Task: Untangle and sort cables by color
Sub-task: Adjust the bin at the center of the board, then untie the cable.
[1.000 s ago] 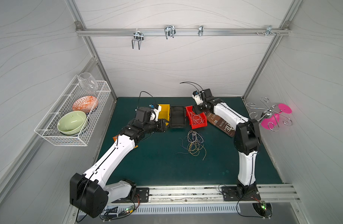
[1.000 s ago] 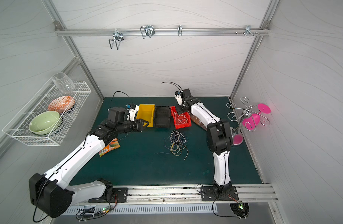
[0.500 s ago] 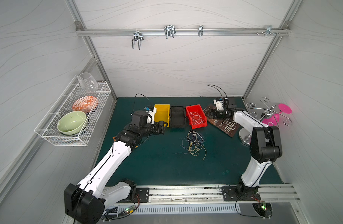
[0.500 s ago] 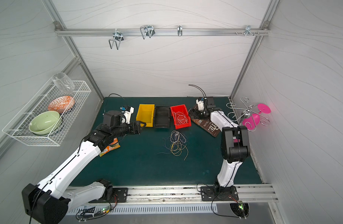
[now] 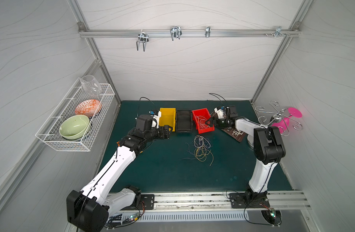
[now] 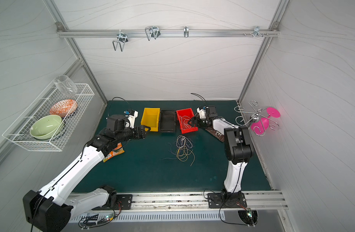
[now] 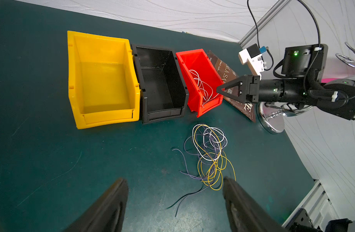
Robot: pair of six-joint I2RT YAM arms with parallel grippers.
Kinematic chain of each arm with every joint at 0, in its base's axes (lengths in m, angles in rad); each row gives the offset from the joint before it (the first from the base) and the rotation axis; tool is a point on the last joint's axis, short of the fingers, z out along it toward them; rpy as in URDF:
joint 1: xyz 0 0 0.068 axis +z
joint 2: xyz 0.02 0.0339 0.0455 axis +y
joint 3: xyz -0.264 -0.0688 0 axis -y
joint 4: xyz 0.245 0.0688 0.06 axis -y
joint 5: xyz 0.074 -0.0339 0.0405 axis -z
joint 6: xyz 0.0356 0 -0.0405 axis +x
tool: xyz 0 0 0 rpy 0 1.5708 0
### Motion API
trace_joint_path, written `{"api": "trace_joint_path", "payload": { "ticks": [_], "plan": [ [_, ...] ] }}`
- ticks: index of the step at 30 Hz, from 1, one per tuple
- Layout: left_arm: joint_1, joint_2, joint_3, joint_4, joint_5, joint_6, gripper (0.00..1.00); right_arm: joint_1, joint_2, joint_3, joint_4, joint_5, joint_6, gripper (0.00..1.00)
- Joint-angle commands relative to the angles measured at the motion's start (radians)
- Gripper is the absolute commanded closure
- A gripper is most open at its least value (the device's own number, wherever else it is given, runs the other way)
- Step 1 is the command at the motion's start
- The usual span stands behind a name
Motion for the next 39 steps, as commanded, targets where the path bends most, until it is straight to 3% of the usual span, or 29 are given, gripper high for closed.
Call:
{"api": "trace_joint_path", "payload": {
  "ticks": [1,6,11,20,26,31,39],
  "plan": [
    [0.006,-0.021,0.016,0.017,-0.01,0.021,0.22,0.036,0.004,0.028,0.007,-0.032,0.004,0.16],
    [0.006,-0.026,0.015,0.019,-0.012,0.017,0.22,0.067,-0.021,-0.009,0.033,-0.01,0.035,0.17],
    [0.006,-0.037,0.01,0.018,-0.011,0.013,0.22,0.067,-0.062,-0.003,-0.043,0.059,-0.025,0.16],
    [0.008,-0.093,-0.055,0.047,0.002,-0.023,0.21,0.042,-0.307,-0.047,-0.288,0.217,-0.19,0.17],
    [0.009,-0.111,-0.133,0.113,0.052,-0.095,0.21,0.12,-0.456,-0.066,-0.454,0.301,-0.258,0.25],
    [0.009,-0.118,-0.181,0.162,0.079,-0.148,0.21,0.206,-0.501,-0.087,-0.469,0.339,-0.2,0.26],
    [0.009,-0.14,-0.196,0.153,0.084,-0.15,0.21,0.278,-0.455,-0.192,-0.305,0.345,-0.014,0.26]
  ]
}}
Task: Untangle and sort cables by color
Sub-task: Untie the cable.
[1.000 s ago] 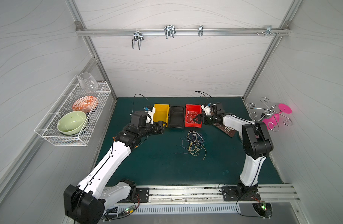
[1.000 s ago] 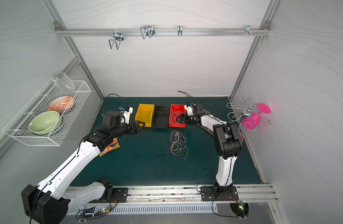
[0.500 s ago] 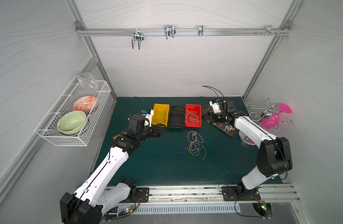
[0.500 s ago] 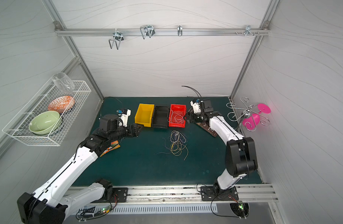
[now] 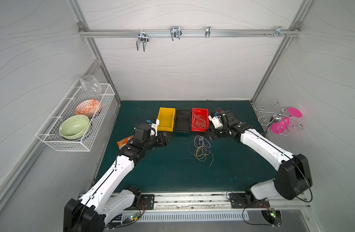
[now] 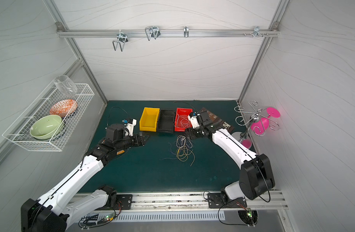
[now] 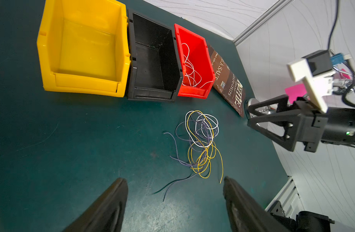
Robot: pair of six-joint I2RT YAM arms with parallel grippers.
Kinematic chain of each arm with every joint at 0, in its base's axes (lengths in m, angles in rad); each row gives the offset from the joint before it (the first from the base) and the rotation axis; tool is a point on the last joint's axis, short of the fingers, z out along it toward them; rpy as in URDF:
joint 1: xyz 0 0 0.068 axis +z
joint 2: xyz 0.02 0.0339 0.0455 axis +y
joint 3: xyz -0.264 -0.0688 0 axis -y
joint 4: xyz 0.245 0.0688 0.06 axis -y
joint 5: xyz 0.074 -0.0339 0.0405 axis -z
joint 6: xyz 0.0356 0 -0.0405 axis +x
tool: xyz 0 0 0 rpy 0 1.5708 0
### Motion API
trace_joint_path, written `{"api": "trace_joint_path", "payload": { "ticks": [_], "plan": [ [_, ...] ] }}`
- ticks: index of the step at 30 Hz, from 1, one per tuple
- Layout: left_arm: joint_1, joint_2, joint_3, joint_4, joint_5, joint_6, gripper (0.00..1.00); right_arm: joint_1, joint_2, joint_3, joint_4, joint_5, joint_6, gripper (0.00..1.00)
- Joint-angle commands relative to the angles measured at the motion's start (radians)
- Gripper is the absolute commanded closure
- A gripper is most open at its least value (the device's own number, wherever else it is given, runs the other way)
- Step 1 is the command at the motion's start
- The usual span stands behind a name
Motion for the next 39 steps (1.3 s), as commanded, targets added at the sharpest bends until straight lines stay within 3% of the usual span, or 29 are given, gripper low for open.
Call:
{"api": "trace_joint_path", "payload": {
  "ticks": [1,10,16,22,26,28,33,39],
  "plan": [
    [0.006,-0.028,0.008,0.049,0.013,-0.006,0.21,0.022,0.028,-0.024,0.07,0.018,0.097,0.28],
    [0.006,-0.037,0.01,0.04,0.014,-0.004,0.21,0.047,0.124,-0.038,0.133,-0.002,0.173,0.33],
    [0.006,-0.045,0.011,0.029,0.004,0.0,0.21,0.056,0.174,-0.021,0.166,-0.006,0.191,0.45],
    [0.006,-0.049,0.017,0.012,0.0,0.009,0.21,0.061,0.224,-0.002,0.174,-0.019,0.191,0.65],
    [0.006,-0.058,0.022,-0.001,-0.009,0.017,0.21,0.064,0.207,-0.001,0.17,-0.026,0.197,0.9],
    [0.007,-0.059,0.026,-0.005,-0.012,0.024,0.21,0.069,0.172,0.002,0.157,-0.019,0.19,0.97],
    [0.008,-0.048,0.026,0.017,0.011,0.041,0.2,0.086,0.052,0.032,0.087,-0.005,0.134,1.0],
    [0.008,-0.017,0.011,0.174,0.135,0.069,0.21,0.106,-0.096,0.125,-0.017,-0.035,0.045,1.0]
  ]
}}
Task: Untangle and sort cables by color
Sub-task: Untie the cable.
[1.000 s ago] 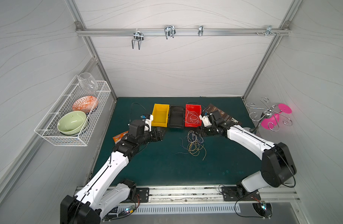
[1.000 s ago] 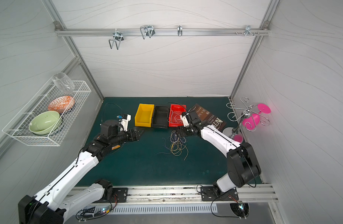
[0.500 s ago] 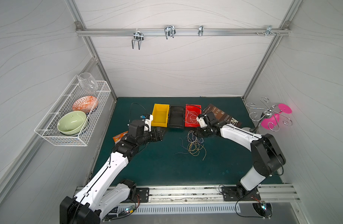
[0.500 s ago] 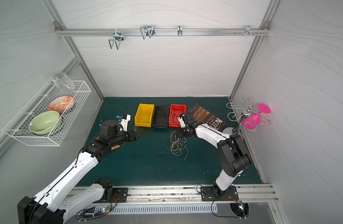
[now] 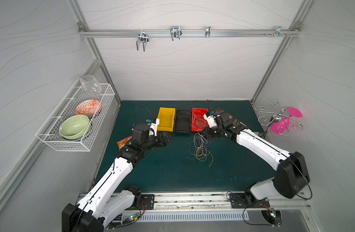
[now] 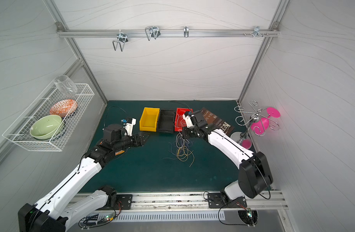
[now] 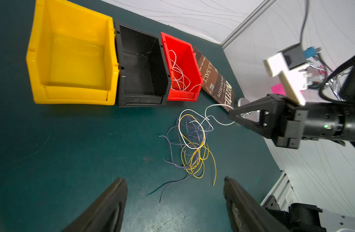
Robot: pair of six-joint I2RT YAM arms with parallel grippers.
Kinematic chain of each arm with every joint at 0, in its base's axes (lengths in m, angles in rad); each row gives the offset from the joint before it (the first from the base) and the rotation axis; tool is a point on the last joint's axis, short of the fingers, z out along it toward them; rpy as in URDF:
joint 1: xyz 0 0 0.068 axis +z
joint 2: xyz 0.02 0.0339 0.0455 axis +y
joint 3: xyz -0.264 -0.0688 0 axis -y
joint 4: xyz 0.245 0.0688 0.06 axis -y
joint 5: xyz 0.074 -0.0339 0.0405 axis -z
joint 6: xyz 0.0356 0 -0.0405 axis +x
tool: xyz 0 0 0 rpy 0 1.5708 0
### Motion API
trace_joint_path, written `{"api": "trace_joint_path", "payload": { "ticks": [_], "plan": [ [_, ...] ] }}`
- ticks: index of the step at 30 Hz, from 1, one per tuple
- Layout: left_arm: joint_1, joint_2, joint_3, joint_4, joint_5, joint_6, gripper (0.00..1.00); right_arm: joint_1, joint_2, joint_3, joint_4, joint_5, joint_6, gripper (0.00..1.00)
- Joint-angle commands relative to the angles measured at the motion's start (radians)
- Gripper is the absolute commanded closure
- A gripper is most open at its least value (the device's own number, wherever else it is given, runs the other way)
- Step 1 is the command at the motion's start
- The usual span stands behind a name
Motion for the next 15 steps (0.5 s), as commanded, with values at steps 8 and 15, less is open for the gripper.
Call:
{"api": "trace_joint_path", "payload": {
  "ticks": [8,15],
  "plan": [
    [-0.058,0.148,0.023,0.448,0.257,0.037,0.19,0.01,-0.162,0.235,-0.136,-0.077,-0.084,1.0],
    [-0.203,0.337,0.128,0.484,0.242,0.14,0.16,0.01,-0.174,0.289,-0.103,-0.12,-0.034,1.0]
  ]
}}
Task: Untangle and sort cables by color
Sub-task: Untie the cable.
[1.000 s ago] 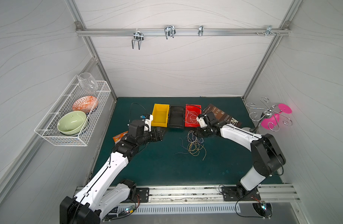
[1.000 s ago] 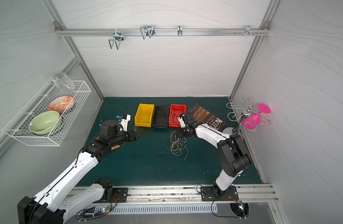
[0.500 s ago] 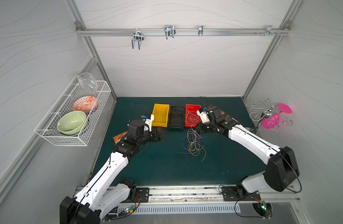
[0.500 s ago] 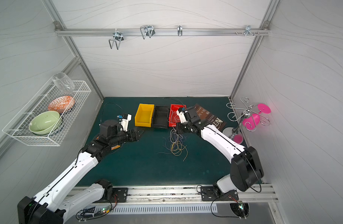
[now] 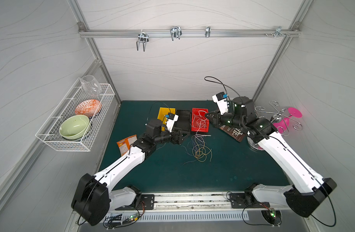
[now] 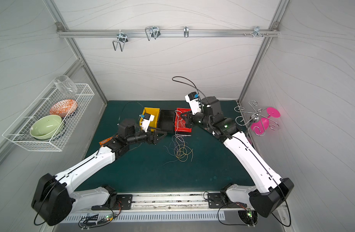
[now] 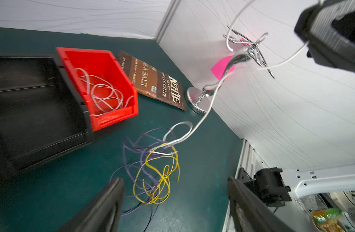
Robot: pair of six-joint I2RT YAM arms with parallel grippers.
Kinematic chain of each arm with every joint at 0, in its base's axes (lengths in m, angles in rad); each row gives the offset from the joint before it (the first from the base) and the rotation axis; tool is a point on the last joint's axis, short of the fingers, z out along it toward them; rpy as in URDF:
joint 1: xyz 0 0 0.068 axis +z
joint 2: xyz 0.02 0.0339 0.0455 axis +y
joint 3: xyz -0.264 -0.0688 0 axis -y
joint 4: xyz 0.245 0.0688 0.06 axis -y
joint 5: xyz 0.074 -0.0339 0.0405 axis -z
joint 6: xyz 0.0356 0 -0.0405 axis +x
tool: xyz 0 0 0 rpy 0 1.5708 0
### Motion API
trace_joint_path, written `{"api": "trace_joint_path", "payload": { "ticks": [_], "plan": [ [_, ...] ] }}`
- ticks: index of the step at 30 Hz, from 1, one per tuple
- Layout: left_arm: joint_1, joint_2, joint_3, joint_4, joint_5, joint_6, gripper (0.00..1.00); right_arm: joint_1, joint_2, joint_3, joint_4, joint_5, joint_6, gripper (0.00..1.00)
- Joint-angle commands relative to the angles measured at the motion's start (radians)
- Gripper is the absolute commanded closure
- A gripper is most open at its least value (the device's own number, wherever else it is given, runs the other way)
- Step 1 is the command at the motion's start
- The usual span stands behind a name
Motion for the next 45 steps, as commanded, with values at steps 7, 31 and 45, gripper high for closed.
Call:
{"api": "trace_joint_path", "payload": {
  "ticks": [7,31,45],
  "plan": [
    [-0.084,0.19,0.139,0.105,-0.027,0.081,0.16,0.006,-0.011,0.014,0.017,-0.044,0.058,1.0],
    [-0.113,0.214,0.147,0.001,-0.207,0.133,1.0,-0.213,-0.109,-0.166,-0.057,-0.009,0.039,0.53],
    [-0.087,0.05,0.147,-0.172,-0.286,0.156,1.0,-0.107,-0.017,-0.675,0.469,-0.105,0.141,0.28]
  ]
}}
